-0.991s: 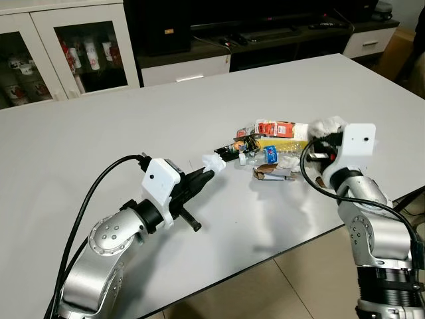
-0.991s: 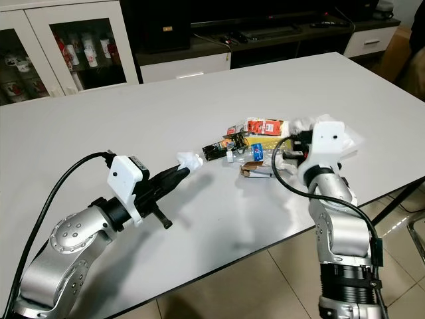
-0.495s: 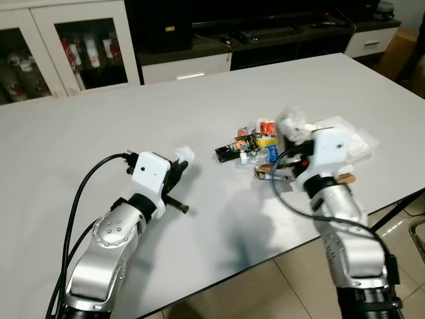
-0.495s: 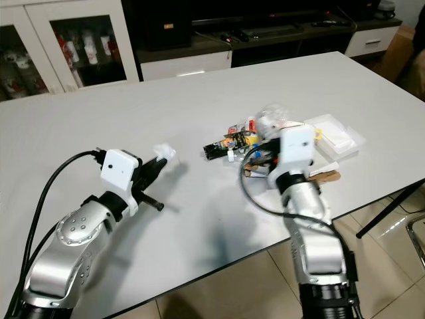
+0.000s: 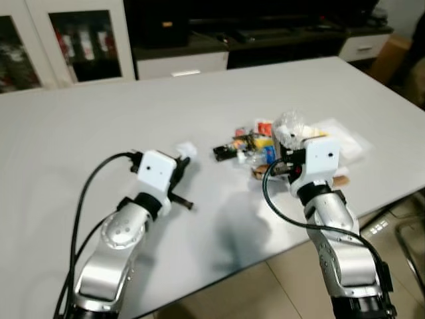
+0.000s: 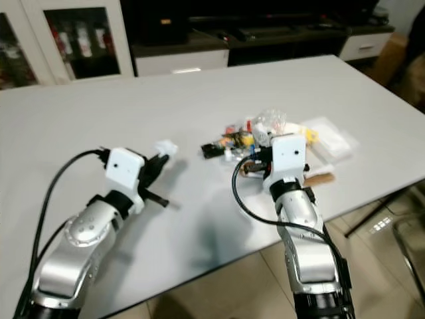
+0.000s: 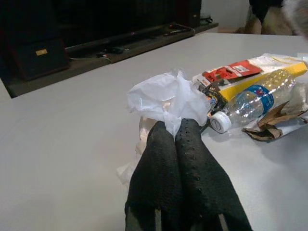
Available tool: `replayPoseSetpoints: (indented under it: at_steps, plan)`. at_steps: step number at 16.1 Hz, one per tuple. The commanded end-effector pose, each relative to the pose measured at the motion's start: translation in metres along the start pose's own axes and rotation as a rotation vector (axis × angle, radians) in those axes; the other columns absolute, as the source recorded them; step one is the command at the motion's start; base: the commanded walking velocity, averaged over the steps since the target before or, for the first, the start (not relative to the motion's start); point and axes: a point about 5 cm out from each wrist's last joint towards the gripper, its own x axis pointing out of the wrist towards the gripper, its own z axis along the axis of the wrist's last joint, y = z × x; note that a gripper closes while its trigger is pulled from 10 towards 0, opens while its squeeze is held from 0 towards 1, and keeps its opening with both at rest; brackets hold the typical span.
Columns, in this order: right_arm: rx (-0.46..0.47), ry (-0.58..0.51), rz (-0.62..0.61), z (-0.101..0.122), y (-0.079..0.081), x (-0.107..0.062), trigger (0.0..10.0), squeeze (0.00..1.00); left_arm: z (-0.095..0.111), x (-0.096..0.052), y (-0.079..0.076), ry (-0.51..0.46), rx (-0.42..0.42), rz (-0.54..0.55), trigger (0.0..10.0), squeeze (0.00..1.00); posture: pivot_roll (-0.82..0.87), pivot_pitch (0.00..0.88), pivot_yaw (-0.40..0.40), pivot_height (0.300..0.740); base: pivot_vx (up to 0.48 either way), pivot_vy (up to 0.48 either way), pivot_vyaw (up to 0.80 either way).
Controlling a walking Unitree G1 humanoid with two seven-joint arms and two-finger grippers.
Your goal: Picking trash to rubbish bin
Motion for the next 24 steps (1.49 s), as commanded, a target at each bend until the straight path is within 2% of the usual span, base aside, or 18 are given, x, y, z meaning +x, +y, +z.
replayPoseSetpoints:
  at_steps: [1,4,6,13,15,19,24]
  plan:
    - [0.006,0.009,-0.025,-0.003,-0.006,-0.003,10.0,0.0,0.003,0.001,-0.001,-0.017,0.01,0.014,10.0,0.0,-0.03,0.0,-0.105,0.74,0.0,0.0,-0.8]
    - [0.014,0.014,-0.024,-0.004,-0.003,-0.003,10.0,0.0,0.002,-0.001,-0.001,-0.014,0.018,0.02,10.0,0.0,-0.03,0.0,-0.112,0.74,0.0,0.0,0.0]
    - [0.021,0.019,-0.021,-0.006,-0.003,-0.003,10.0,0.0,0.003,-0.001,0.0,-0.018,0.018,0.028,10.0,0.0,-0.02,0.0,-0.119,0.74,0.0,0.0,-0.8]
    - [0.04,0.043,0.004,-0.011,0.002,-0.001,10.0,0.0,0.004,-0.009,0.01,-0.023,0.024,0.13,10.0,0.0,0.03,0.0,-0.163,0.74,0.0,0.0,-0.23]
    - [0.043,0.044,0.01,-0.011,0.003,0.0,10.0,0.0,0.004,-0.01,0.009,-0.021,0.027,0.129,10.0,0.0,0.04,0.0,-0.165,0.74,0.0,0.0,-0.8]
    - [0.053,0.051,0.012,-0.014,0.004,0.0,10.0,0.0,0.005,-0.011,0.011,-0.02,0.042,0.135,10.0,0.0,0.04,0.0,-0.163,0.74,0.0,0.0,0.0]
    - [0.061,0.053,-0.012,-0.016,0.003,-0.006,10.0,0.0,0.012,-0.007,0.013,-0.053,0.011,0.143,10.0,0.0,0.03,0.0,-0.138,0.74,0.0,0.0,-0.8]
